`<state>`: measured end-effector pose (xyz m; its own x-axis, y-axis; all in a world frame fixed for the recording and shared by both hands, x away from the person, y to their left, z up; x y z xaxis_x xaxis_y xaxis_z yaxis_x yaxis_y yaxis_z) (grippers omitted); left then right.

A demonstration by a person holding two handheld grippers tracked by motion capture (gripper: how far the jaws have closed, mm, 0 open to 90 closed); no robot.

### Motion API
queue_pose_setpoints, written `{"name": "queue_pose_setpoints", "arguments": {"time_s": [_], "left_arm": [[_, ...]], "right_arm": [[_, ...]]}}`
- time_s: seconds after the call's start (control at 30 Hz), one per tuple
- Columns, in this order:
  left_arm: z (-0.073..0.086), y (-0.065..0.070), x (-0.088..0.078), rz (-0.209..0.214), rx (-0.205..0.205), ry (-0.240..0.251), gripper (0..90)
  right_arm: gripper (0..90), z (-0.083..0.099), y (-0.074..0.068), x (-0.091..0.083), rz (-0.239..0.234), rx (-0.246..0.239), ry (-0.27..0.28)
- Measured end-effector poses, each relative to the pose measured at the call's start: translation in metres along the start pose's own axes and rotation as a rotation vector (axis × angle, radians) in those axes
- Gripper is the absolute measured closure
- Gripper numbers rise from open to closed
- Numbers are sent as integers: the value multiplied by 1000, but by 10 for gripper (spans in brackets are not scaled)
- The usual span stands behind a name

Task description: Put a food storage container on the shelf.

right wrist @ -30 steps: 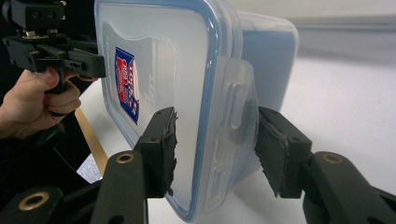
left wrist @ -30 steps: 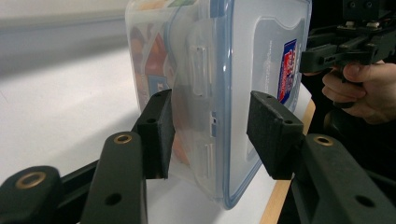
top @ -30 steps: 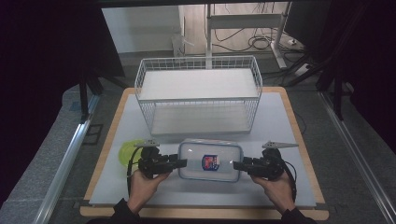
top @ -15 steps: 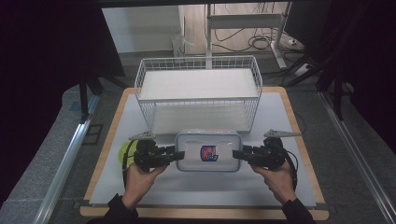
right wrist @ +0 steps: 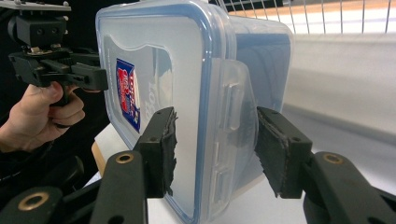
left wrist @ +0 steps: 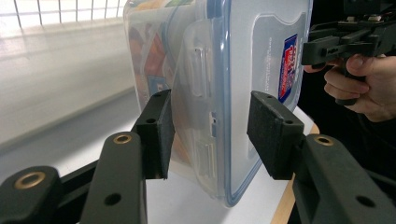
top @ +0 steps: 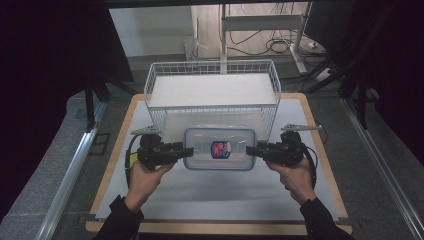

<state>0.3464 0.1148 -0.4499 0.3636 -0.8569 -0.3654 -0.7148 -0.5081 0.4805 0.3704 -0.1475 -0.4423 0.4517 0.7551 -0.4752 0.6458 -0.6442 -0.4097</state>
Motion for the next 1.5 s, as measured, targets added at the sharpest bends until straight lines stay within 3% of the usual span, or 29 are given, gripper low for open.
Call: {"name": "queue_pose_setpoints", "arguments": {"time_s": [0.6,0.8,1.2,1.5], "left_arm": [[-42,-6,-20,21,-8,44,527],[-67,-6,-29,17,7,53,528],[-114,-14,-39,11,16,57,528],[-139,-26,-38,13,3,70,528]], "right_arm": [[503,-60,-15,0,6,-34,34],[504,-86,-20,-2,-1,-32,57],[504,-127,-19,3,-15,-13,98],[504,-156,-14,8,-17,-4,109]]}}
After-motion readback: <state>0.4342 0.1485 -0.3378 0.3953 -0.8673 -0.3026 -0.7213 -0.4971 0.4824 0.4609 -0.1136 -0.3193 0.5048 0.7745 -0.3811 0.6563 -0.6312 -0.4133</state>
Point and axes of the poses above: each handheld gripper's, and its own axes: x roughly forward along the jaws, z roughly out of its underside, y roughly to its right, the point moved 8 cm from there along x, roughly forward along the jaws, and after that the axes turned 6 degrees about z, right-handed, at the moved point
